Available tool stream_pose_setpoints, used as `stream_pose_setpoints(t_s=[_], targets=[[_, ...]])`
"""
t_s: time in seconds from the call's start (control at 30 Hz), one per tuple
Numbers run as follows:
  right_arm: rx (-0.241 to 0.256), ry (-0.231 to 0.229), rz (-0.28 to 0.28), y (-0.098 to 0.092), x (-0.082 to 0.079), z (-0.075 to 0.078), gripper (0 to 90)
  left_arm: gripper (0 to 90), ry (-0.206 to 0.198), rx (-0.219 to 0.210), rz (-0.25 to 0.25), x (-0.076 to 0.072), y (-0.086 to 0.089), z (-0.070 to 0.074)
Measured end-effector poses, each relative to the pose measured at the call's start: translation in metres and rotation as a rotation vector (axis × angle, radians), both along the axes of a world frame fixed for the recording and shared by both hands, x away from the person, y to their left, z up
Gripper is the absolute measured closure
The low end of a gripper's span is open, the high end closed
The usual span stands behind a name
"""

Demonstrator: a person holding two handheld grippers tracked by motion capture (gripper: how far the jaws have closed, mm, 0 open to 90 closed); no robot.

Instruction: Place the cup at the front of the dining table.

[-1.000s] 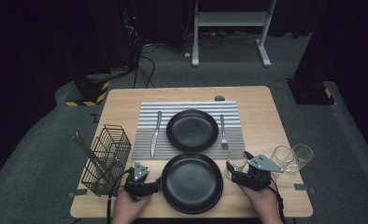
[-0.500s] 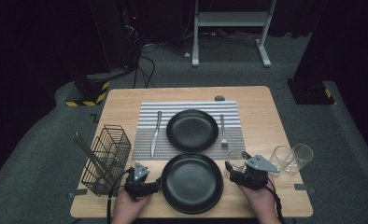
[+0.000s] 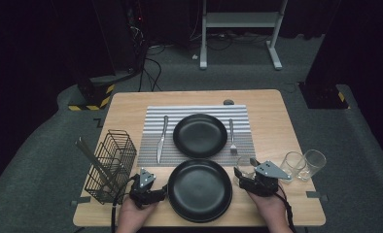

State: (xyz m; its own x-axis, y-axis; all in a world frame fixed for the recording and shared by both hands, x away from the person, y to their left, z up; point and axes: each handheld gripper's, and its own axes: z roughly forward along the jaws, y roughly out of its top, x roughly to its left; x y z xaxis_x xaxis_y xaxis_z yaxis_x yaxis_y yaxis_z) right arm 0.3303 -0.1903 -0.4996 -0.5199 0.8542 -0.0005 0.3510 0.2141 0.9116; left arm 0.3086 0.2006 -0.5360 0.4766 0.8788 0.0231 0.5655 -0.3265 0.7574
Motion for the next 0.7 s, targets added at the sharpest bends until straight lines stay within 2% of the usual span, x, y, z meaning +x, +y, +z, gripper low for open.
stream_pose_setpoints(t_s=[0.37, 0.7], targets=[[-0.013, 0.014, 0.000, 0.0006, 0.0007, 0.0021, 28.8, 27.8, -0.001, 0.000, -0.001, 0.0001, 0.0000, 0.0000], [-0.005, 0.033, -0.015, -0.0017, 0.0013, 0.0046, 29.0, 27.7, 0.000, 0.000, -0.001, 0.0000, 0.0001, 0.0000]])
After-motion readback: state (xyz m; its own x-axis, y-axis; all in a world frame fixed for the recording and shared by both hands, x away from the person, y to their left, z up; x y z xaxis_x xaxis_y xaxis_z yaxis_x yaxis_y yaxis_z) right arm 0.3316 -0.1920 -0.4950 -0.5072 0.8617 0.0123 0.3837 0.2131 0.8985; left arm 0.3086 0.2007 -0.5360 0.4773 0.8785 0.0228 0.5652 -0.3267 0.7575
